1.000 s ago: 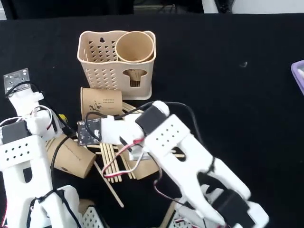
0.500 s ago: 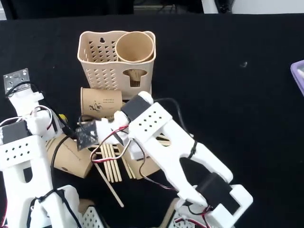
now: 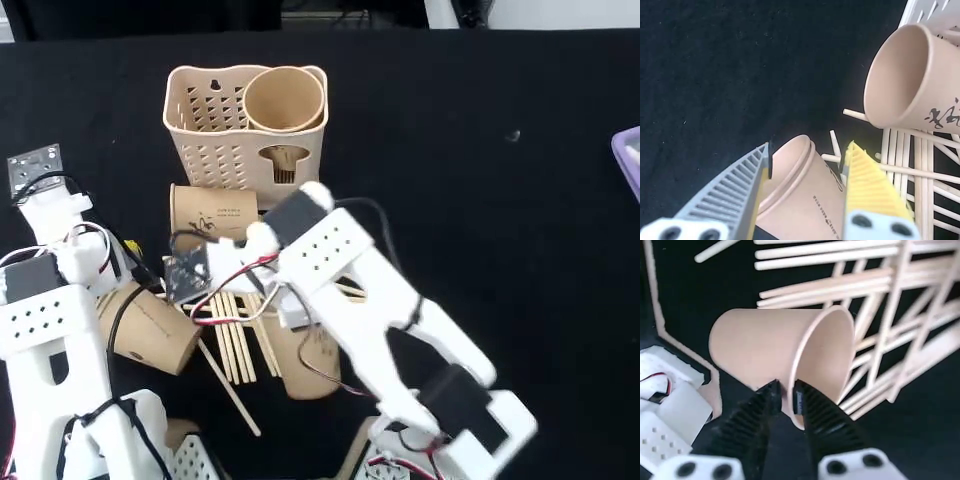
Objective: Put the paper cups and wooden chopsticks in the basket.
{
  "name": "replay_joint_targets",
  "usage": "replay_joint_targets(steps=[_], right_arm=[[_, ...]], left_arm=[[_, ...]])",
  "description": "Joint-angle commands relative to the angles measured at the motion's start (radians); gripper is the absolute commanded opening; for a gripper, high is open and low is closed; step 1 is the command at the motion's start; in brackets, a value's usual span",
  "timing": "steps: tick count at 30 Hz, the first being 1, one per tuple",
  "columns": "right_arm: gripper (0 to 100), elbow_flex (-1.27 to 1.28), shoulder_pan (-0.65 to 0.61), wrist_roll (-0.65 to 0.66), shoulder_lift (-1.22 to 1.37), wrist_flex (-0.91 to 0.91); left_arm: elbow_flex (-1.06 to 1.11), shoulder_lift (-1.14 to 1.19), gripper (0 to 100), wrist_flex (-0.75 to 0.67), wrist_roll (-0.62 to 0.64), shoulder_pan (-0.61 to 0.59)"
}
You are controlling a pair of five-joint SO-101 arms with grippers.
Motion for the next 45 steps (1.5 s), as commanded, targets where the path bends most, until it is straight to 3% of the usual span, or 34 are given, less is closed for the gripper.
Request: replay_joint_targets(steps=[1, 11, 18, 22, 28, 37, 45], right_arm=[[1.1, -0.071, 0.040, -0.044, -0.165, 0.035], [1.0, -0.239, 0.048, -0.275, -0.542, -0.018], [1.0, -0.420, 0.258, -0.308, -0.406, -0.341], [1.0, -0.536, 0.273, -0.301, -0.203, -0.408], [1.0, -0.829, 0.296, -0.206, 0.127, -0.364], [1.0, -1.357, 0.379, -0.069, 0.456, -0.028], [1.0, -1.484, 0.361, -0.052, 0.561, 0.031]], left_arm=[[-0.033, -0.026, 24, -0.014, -0.002, -0.010], [-0.033, -0.026, 24, -0.014, -0.002, -0.010], [-0.033, -0.026, 24, -0.014, 0.000, -0.010], [-0.033, -0.026, 24, -0.014, 0.000, -0.010], [-0.030, -0.026, 24, -0.014, -0.002, -0.010], [-0.031, -0.026, 24, -0.014, -0.002, -0.010], [-0.031, -0.026, 24, -0.014, -0.002, -0.010]])
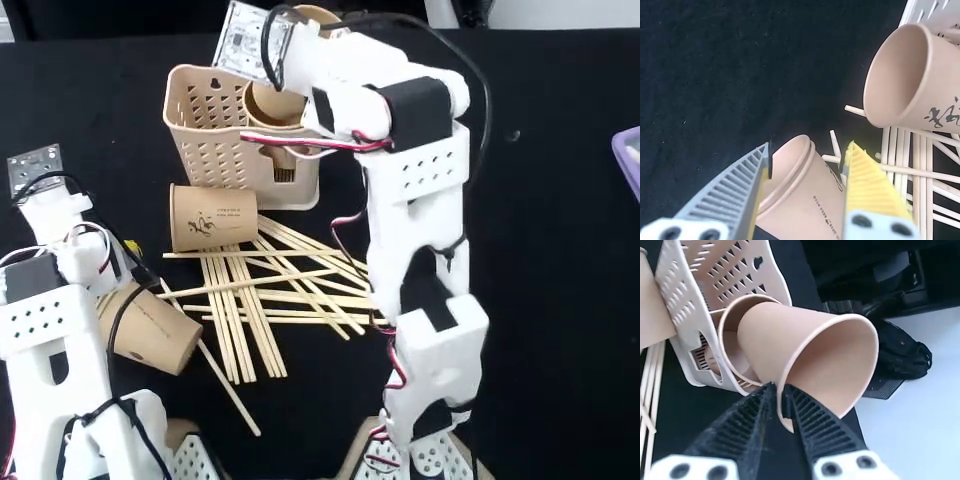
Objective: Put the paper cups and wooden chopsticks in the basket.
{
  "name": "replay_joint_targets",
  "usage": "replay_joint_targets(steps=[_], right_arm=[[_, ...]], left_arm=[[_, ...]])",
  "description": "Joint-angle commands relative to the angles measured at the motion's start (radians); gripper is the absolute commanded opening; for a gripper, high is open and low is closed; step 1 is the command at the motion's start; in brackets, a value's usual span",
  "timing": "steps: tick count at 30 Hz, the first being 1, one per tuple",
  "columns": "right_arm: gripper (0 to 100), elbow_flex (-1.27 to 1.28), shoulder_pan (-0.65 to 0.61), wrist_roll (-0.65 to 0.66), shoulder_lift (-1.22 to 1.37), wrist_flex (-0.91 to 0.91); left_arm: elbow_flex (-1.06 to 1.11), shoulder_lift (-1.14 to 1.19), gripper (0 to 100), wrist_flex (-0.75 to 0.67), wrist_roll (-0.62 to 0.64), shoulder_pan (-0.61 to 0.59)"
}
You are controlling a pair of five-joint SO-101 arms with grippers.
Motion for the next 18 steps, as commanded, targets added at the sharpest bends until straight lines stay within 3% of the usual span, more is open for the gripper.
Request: replay_joint_targets(steps=[1, 14, 18], right_arm=[[1.0, -0.053, -0.017, 0.012, -0.004, 0.031], [1.3, 0.033, -0.107, 0.012, -0.007, 0.032], [9.4, 0.056, -0.089, 0.008, -0.007, 0.034]], left_arm=[[-0.031, -0.026, 24, -0.014, -0.002, -0.010], [-0.031, -0.026, 24, -0.014, -0.002, -0.010], [-0.031, -0.026, 24, -0.014, -0.002, -0.010]])
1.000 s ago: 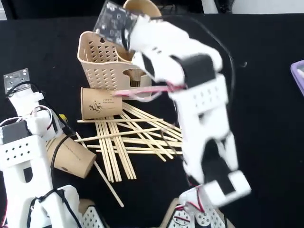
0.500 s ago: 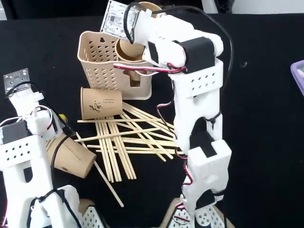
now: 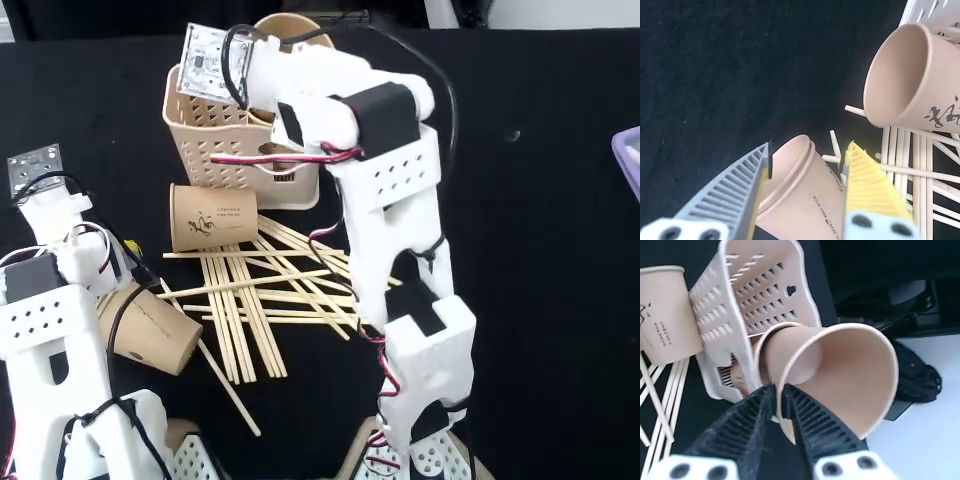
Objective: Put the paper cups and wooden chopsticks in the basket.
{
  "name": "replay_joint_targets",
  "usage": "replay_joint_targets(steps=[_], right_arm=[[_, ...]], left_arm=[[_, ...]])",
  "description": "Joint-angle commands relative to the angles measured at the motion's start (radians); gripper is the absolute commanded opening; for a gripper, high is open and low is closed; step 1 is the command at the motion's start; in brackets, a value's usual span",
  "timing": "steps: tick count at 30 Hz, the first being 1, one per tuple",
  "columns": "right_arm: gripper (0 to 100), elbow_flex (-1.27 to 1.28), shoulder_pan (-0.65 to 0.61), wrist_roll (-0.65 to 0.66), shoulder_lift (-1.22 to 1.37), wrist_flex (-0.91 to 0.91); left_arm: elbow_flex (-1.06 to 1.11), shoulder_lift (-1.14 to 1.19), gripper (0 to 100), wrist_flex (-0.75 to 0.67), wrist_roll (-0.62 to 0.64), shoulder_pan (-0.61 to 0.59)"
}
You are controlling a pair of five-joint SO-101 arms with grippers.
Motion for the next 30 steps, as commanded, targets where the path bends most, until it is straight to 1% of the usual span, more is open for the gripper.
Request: replay_joint_targets(steps=[1, 7, 8, 11, 16, 19, 22, 26, 30], right_arm=[[11.6, -0.002, 0.009, 0.008, -0.012, 0.032], [19.2, -0.001, 0.011, 0.002, -0.061, 0.029], [20.3, -0.002, 0.011, -0.020, -0.071, 0.028], [22.0, 0.004, 0.008, -0.133, -0.125, 0.031], [21.9, 0.008, -0.006, -0.377, -0.242, 0.034], [21.9, 0.033, -0.006, -0.465, -0.309, 0.034], [21.9, 0.171, -0.008, -0.496, -0.426, 0.034], [21.9, 0.487, 0.000, -0.526, -0.668, 0.034], [21.9, 0.868, 0.092, -0.528, -0.946, 0.014]], left_arm=[[-0.031, -0.026, 24, -0.014, -0.002, -0.010], [-0.033, -0.026, 24, -0.014, -0.002, -0.010], [-0.033, -0.026, 24, -0.014, -0.002, -0.010], [-0.033, -0.026, 24, -0.014, -0.002, -0.010], [-0.035, -0.026, 24, -0.014, 0.006, -0.004], [-0.035, -0.026, 24, -0.014, 0.006, -0.002], [-0.059, -0.026, 24, -0.006, 0.006, -0.008], [-0.159, -0.026, 24, 0.000, 0.008, -0.025], [-0.222, -0.011, 24, 0.023, 0.026, -0.019]])
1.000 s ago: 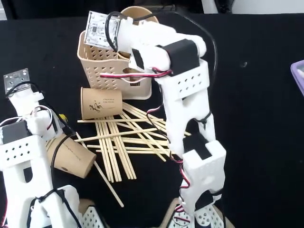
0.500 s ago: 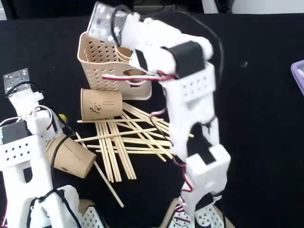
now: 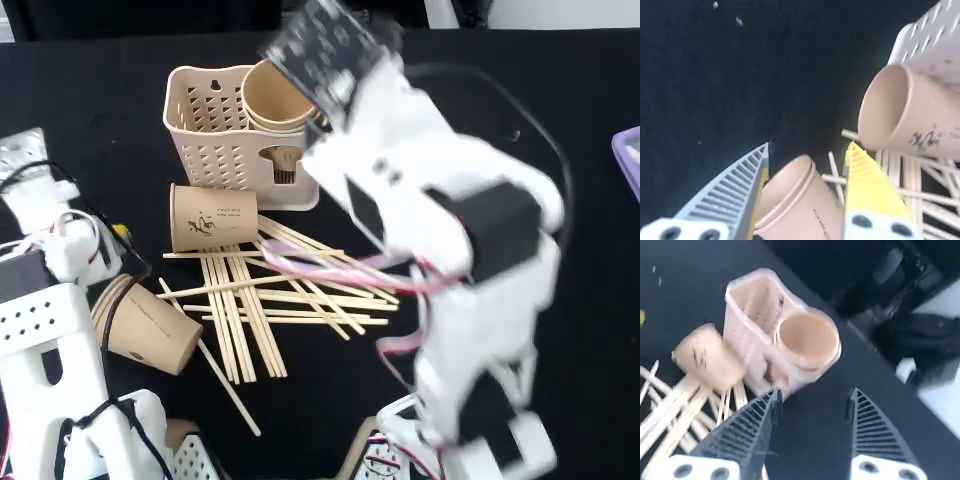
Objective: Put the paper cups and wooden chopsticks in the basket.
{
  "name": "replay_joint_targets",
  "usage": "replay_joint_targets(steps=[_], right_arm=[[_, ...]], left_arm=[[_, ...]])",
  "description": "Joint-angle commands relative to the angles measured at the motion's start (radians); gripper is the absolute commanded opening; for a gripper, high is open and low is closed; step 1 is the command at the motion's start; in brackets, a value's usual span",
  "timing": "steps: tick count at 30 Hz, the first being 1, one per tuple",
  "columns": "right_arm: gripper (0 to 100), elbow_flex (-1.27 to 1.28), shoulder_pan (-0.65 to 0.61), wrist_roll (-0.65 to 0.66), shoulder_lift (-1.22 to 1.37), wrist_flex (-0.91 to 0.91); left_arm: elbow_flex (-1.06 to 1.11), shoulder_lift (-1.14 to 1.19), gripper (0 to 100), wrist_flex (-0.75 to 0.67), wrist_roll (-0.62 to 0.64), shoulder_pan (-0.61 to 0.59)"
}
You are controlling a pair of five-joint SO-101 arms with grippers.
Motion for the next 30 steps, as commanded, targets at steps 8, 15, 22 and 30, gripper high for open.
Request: replay_joint_targets(steps=[8, 15, 22, 30], right_arm=[[21.9, 1.118, 0.331, -0.048, -0.684, -0.328], [21.8, 1.655, 0.348, -0.091, -0.914, -0.568], [21.8, 1.882, 0.348, -0.170, -1.056, -0.701], [21.8, 1.962, 0.348, -0.170, -1.153, -0.712]], left_arm=[[-0.045, 0.147, 28, 0.015, 0.123, 0.234], [-0.139, 0.334, 29, -0.035, 0.192, 0.338], [-0.114, 0.425, 28, -0.178, 0.186, 0.343], [-0.045, 0.427, 28, -0.253, 0.186, 0.369]])
